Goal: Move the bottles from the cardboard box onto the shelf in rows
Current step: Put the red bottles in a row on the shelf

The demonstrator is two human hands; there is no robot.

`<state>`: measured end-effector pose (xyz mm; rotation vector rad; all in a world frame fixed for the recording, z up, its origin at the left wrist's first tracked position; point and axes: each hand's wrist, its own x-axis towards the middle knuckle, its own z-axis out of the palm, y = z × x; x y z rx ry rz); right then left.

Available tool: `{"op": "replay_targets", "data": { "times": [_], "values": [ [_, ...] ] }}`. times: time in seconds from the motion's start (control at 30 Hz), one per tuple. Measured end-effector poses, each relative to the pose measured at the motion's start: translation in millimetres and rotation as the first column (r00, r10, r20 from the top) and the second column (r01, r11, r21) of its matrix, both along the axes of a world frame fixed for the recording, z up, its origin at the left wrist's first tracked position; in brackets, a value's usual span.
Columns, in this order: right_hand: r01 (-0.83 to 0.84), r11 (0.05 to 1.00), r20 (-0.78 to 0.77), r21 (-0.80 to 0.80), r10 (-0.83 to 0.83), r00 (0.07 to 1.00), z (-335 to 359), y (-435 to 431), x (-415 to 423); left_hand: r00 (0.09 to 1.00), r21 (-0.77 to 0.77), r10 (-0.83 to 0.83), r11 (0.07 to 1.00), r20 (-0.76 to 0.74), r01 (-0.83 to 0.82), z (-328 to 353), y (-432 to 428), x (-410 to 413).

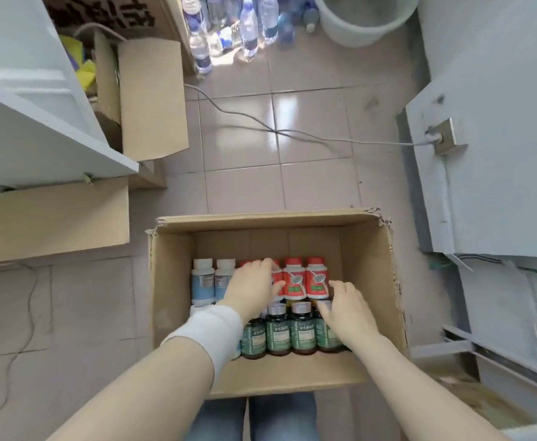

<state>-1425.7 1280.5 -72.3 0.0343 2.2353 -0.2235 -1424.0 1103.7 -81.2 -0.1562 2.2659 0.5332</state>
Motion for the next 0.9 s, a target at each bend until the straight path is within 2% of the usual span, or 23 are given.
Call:
{"op": "replay_targets", "data": {
  "times": [0.13, 0.27, 0.37, 0.43, 0.6, 0.73, 0.9],
  "values": [
    [0.060, 0.998, 0.037, -0.004, -0.059, 0.998, -57, -1, -22, 0.999, -0.004, 0.042, 0.999, 0.002, -0.042, -57, 14, -24],
    [0.226, 0.974, 0.124, -0.013, -0.223, 0.967, -91, 2, -33, 0.992, -0.028, -0.115, 0.993, 0.059, 0.117, -89, 21, -37],
    [0.275, 0.961, 0.171, -0.029, -0.266, 0.949, -101, 6, -39, 0.979, 0.004, -0.169, 0.986, 0.115, 0.170, -97, 26, -45],
    [0.322, 0.946, 0.204, -0.042, -0.308, 0.929, -102, 8, -41, 0.984, 0.040, -0.122, 0.992, 0.131, 0.118, -100, 29, -47],
    [0.433, 0.898, 0.200, -0.084, -0.410, 0.890, -99, 15, -39, 0.982, 0.167, 0.118, 0.976, 0.146, -0.142, -100, 27, -42],
    [0.459, 0.881, 0.142, -0.118, -0.442, 0.886, -82, 18, -32, 0.996, 0.200, 0.080, 0.976, 0.043, -0.087, -82, 16, -33],
    [0.547, 0.811, 0.086, -0.209, -0.542, 0.836, -33, 19, -22, 0.968, 0.310, 0.239, 0.928, -0.076, -0.205, -30, -9, -23]
  ]
}}
